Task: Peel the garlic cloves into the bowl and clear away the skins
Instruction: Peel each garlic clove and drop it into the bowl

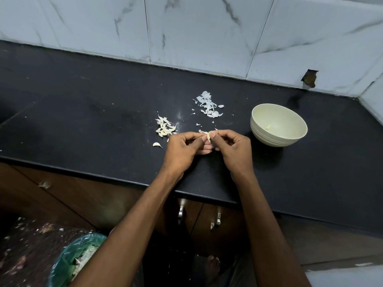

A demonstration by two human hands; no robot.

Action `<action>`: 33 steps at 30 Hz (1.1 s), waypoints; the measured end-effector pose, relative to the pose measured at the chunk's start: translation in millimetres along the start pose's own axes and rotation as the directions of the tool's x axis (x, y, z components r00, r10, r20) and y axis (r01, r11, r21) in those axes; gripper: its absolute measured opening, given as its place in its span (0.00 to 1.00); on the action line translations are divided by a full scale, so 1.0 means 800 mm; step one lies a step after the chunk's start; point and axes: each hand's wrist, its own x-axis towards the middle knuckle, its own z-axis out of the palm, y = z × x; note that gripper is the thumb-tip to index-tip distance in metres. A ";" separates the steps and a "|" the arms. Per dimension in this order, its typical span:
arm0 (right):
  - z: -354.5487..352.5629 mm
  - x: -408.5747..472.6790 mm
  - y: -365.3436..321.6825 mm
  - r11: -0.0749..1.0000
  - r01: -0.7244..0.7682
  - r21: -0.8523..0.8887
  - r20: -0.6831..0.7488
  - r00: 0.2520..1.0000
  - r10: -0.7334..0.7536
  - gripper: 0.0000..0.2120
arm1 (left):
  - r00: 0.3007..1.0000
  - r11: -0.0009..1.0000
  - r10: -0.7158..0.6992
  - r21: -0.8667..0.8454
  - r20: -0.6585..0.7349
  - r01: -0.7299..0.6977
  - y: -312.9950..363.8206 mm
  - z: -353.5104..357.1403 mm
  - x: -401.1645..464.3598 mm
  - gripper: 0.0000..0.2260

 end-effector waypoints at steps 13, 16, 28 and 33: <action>0.000 -0.001 -0.001 0.999 -0.038 0.028 0.014 0.999 0.037 0.04 | 1.000 0.999 0.014 0.035 0.018 -0.014 0.001 -0.002 0.001 0.07; -0.001 -0.002 -0.003 0.998 -0.042 0.052 0.040 0.998 0.040 0.04 | 0.999 0.999 0.028 0.027 0.027 -0.029 0.003 -0.002 0.001 0.07; 0.000 -0.003 -0.013 0.989 -0.060 0.133 -0.046 0.997 0.067 0.04 | 0.996 0.999 0.007 -0.043 0.090 -0.003 0.008 -0.005 0.000 0.09; -0.001 -0.004 -0.014 0.990 -0.061 0.127 -0.045 0.997 0.068 0.05 | 0.995 0.999 0.012 -0.035 0.097 -0.009 0.005 -0.005 0.001 0.09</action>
